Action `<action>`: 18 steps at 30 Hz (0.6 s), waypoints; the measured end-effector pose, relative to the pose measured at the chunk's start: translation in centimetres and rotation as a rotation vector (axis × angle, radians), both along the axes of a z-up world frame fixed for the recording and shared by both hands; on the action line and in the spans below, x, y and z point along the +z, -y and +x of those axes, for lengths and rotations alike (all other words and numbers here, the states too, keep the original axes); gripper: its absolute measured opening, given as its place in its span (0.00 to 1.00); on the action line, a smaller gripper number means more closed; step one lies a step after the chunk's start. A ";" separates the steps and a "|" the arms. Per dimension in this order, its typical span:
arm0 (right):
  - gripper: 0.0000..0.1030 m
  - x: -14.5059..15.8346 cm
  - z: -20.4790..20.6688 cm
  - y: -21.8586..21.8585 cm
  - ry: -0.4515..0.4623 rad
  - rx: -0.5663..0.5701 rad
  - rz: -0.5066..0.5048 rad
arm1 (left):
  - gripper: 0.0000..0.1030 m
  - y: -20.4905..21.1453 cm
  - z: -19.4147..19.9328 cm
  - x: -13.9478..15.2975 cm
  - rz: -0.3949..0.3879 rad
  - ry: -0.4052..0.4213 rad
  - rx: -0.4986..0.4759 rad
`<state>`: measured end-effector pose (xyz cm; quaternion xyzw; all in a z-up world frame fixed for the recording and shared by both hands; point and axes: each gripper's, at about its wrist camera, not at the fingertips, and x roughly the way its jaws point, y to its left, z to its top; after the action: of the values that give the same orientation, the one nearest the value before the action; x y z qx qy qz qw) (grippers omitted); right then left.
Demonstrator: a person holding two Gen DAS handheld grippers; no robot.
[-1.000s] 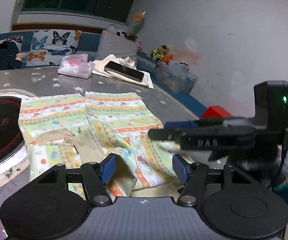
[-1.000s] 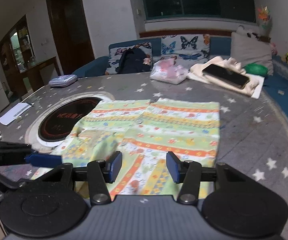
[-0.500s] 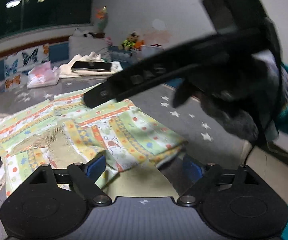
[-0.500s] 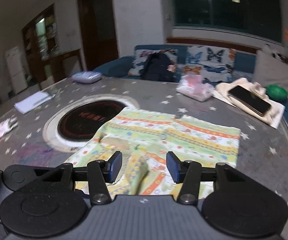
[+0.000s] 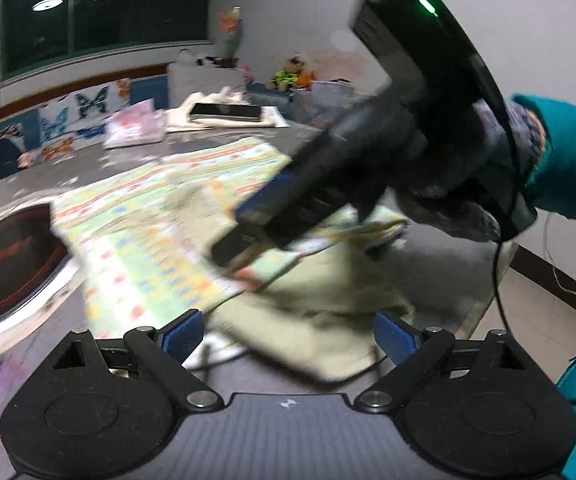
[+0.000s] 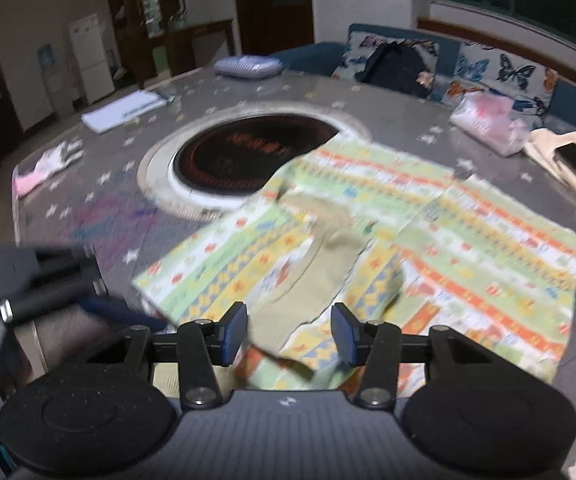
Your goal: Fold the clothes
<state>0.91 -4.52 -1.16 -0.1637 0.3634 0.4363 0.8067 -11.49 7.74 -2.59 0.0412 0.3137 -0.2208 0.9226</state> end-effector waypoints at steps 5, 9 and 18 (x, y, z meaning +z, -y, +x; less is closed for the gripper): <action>0.31 -0.7 -1.4 -0.3 0.075 -0.019 -0.036 | 0.92 -2.1 0.0 1.1 -0.018 0.027 0.054; 0.12 -0.1 -1.9 0.7 0.113 -0.065 -0.010 | 0.93 -2.8 0.7 2.2 -0.031 0.070 0.078; 0.07 1.6 -1.0 6.9 0.171 -0.364 0.062 | 0.93 -2.3 4.1 3.5 -0.042 0.096 0.121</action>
<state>-0.14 -11.41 0.42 -0.1067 0.3035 0.2787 0.9049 -7.37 10.08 0.90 0.0134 0.2663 -0.1688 0.9489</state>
